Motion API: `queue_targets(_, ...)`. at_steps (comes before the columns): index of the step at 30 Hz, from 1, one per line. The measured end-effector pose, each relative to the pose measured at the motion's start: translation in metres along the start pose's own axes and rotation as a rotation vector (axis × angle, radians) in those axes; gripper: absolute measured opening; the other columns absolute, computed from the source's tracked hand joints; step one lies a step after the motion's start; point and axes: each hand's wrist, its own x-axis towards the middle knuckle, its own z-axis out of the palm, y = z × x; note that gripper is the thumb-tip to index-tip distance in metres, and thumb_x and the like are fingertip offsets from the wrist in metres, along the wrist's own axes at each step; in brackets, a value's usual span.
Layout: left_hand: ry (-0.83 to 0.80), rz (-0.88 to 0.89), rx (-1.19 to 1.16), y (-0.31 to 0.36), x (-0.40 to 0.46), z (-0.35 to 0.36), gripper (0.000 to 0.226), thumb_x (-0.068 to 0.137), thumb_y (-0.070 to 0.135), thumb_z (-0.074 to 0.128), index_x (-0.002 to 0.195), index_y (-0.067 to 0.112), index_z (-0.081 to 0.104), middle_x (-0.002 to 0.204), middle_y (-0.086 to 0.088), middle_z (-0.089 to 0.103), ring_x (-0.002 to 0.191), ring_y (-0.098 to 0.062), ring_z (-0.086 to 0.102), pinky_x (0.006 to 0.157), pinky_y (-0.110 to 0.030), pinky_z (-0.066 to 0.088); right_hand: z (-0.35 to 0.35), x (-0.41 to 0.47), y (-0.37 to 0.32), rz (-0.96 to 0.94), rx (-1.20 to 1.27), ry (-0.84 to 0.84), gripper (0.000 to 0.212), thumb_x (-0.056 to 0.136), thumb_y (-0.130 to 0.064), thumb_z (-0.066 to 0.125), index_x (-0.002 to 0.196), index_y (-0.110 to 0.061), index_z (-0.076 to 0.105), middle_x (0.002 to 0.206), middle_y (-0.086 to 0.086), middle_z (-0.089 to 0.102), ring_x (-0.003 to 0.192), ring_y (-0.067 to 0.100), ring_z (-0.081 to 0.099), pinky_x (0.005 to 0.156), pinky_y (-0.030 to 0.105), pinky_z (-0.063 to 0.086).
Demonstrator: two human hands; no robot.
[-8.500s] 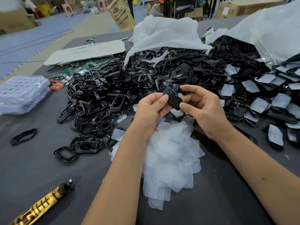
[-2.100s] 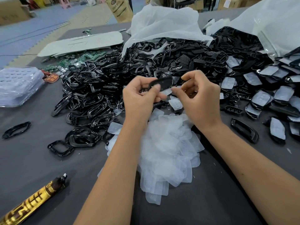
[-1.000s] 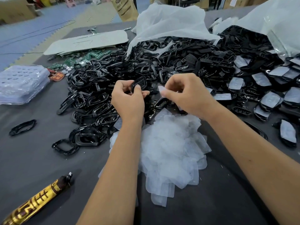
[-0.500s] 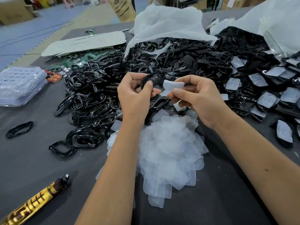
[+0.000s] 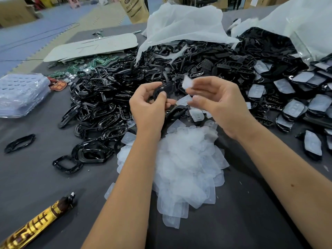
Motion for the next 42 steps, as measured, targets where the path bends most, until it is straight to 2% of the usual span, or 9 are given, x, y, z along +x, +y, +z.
queue_targets(3, 0.156, 0.033, -0.039, -0.002, 0.005, -0.004, 0.019, 0.093, -0.007, 0.062, 0.105, 0.008, 0.067, 0.103, -0.022, 0.071, 0.066, -0.025, 0.077, 0.061, -0.025, 0.055, 0.002, 0.0, -0.003, -0.091, -0.281, -0.137, 0.05, 0.092, 0.009, 0.069, 0.137, -0.013, 0.063, 0.138, 0.0, 0.066, 0.132, 0.006, 0.06, 0.105, 0.032, 0.055)
queue_targets(7, 0.224, 0.031, -0.038, -0.005, 0.008, -0.007, 0.019, 0.093, -0.005, 0.062, 0.104, 0.01, 0.067, 0.112, -0.027, 0.068, 0.066, -0.025, 0.077, 0.061, -0.027, 0.055, 0.011, -0.001, -0.007, -0.273, -0.749, -0.147, 0.025, 0.088, 0.001, 0.075, 0.107, -0.014, 0.079, 0.104, -0.004, 0.077, 0.102, 0.012, 0.068, 0.088, 0.026, 0.055)
queue_targets(10, 0.208, 0.029, -0.039, -0.006, 0.007, -0.006, 0.019, 0.093, -0.005, 0.063, 0.103, 0.011, 0.067, 0.111, -0.026, 0.068, 0.065, -0.025, 0.077, 0.059, -0.024, 0.054, 0.024, -0.002, -0.016, -0.263, -1.044, -0.348, 0.004, 0.09, -0.024, 0.078, 0.092, -0.021, 0.08, 0.091, -0.005, 0.07, 0.101, 0.022, 0.05, 0.097, 0.035, 0.045)
queue_targets(12, 0.197, 0.022, -0.041, -0.006, 0.007, -0.005, 0.02, 0.093, -0.005, 0.063, 0.102, 0.012, 0.067, 0.111, -0.027, 0.068, 0.065, -0.025, 0.077, 0.059, -0.024, 0.055, 0.032, -0.002, -0.016, -0.179, -1.232, -0.396, 0.024, 0.089, -0.049, 0.075, 0.092, -0.026, 0.077, 0.092, -0.006, 0.062, 0.11, 0.023, 0.044, 0.105, 0.033, 0.037)
queue_targets(18, 0.181, 0.022, -0.044, -0.004, 0.006, -0.005, 0.02, 0.093, -0.007, 0.062, 0.101, 0.011, 0.067, 0.111, -0.025, 0.068, 0.064, -0.024, 0.076, 0.057, -0.022, 0.052, 0.039, -0.001, -0.015, -0.072, -1.042, -0.339, 0.02, 0.085, -0.033, 0.084, 0.077, -0.021, 0.069, 0.077, -0.015, 0.057, 0.102, 0.019, 0.049, 0.099, 0.033, 0.041)
queue_targets(22, 0.187, 0.012, -0.047, -0.003, 0.006, -0.005, 0.019, 0.093, -0.007, 0.062, 0.104, 0.008, 0.067, 0.111, -0.026, 0.068, 0.064, -0.024, 0.076, 0.057, -0.022, 0.052, 0.027, -0.005, -0.015, -0.04, -0.842, -0.234, 0.018, 0.089, -0.022, 0.08, 0.083, -0.022, 0.063, 0.08, -0.011, 0.064, 0.08, 0.007, 0.056, 0.074, 0.02, 0.041)
queue_targets(27, 0.174, 0.004, -0.038, -0.003, 0.005, -0.004, 0.019, 0.093, -0.007, 0.062, 0.104, 0.008, 0.067, 0.112, -0.024, 0.068, 0.065, -0.024, 0.076, 0.058, -0.022, 0.053, 0.03, -0.006, -0.014, 0.006, -1.191, -0.332, 0.031, 0.089, -0.057, 0.072, 0.094, -0.027, 0.067, 0.1, -0.004, 0.048, 0.109, 0.022, 0.036, 0.097, 0.035, 0.039)
queue_targets(34, 0.134, 0.002, -0.02, -0.002, 0.003, -0.002, 0.02, 0.093, -0.008, 0.062, 0.104, 0.008, 0.067, 0.113, -0.024, 0.067, 0.064, -0.025, 0.076, 0.057, -0.021, 0.052, 0.031, -0.01, -0.017, 0.045, -0.898, -0.174, 0.022, 0.091, -0.033, 0.078, 0.076, -0.029, 0.063, 0.087, -0.014, 0.057, 0.105, 0.021, 0.043, 0.1, 0.048, 0.042)
queue_targets(42, 0.111, 0.004, 0.001, -0.002, 0.003, -0.001, 0.02, 0.093, -0.008, 0.062, 0.105, 0.006, 0.068, 0.109, -0.015, 0.068, 0.064, -0.024, 0.076, 0.057, -0.023, 0.053, 0.042, -0.008, -0.009, 0.024, -1.152, -0.235, 0.018, 0.09, -0.048, 0.075, 0.096, -0.032, 0.073, 0.106, -0.004, 0.048, 0.116, 0.026, 0.037, 0.092, 0.036, 0.031)
